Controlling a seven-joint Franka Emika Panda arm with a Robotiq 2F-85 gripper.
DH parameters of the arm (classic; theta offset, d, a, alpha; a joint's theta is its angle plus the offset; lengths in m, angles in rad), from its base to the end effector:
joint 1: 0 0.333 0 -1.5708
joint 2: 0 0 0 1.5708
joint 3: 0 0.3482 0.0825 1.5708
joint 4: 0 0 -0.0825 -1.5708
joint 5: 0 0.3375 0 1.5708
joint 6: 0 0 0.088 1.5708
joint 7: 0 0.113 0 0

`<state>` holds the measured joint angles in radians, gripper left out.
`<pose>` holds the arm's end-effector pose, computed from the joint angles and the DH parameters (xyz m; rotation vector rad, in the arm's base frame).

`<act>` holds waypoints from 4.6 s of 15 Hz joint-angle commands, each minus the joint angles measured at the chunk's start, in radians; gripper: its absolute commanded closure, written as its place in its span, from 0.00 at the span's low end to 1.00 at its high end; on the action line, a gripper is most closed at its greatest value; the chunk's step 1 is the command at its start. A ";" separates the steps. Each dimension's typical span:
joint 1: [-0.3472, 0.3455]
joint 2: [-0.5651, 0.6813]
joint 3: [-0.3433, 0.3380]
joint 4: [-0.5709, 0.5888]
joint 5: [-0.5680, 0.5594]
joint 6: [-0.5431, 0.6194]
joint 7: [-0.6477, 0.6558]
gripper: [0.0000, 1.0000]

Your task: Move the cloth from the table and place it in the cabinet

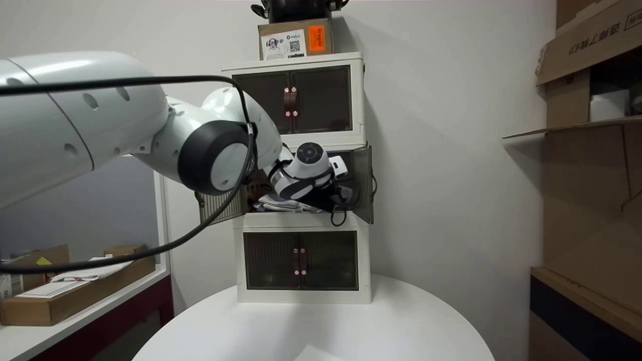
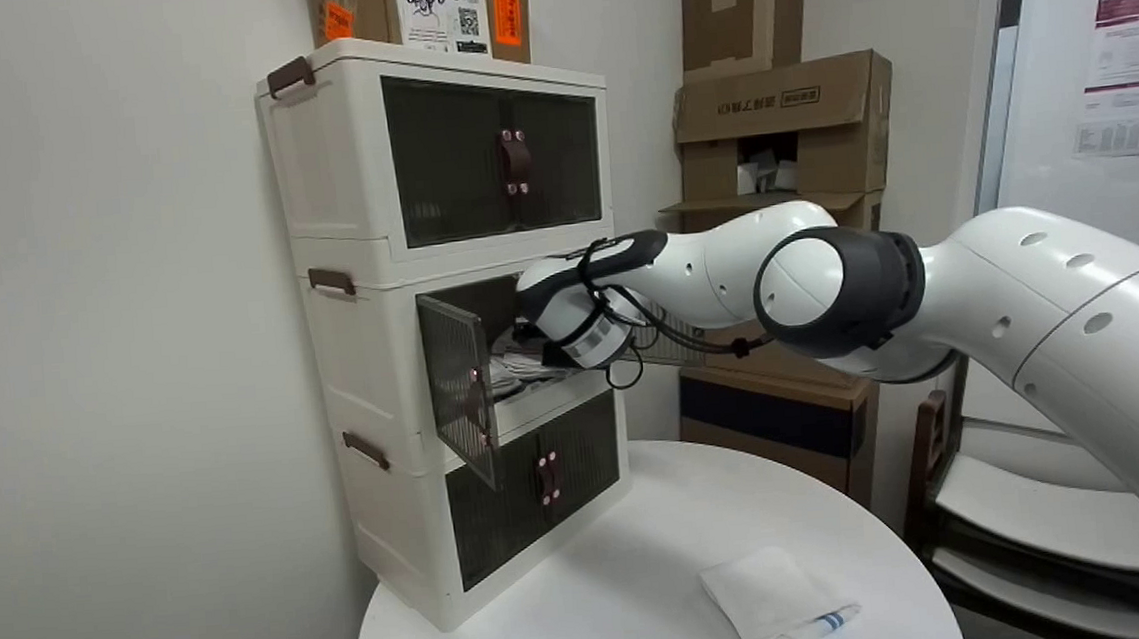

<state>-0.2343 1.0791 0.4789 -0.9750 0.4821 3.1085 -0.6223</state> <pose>0.8186 -0.0559 0.3739 -2.4037 0.1276 -1.5163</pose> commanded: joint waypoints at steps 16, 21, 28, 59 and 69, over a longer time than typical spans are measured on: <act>0.010 -0.022 -0.055 0.009 -0.017 0.015 -0.009 0.00; -0.043 -0.074 0.019 -0.094 0.046 0.055 -0.005 0.00; -0.156 -0.267 0.073 -0.388 0.046 -0.005 -0.049 0.00; -0.037 -1.050 -0.521 -1.060 -0.108 -1.127 -0.997 0.00; 0.194 -0.914 -0.482 -1.105 -0.252 -0.473 -0.308 0.00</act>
<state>-0.0680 0.1213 0.0077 -2.0903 0.3042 2.5461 -1.1261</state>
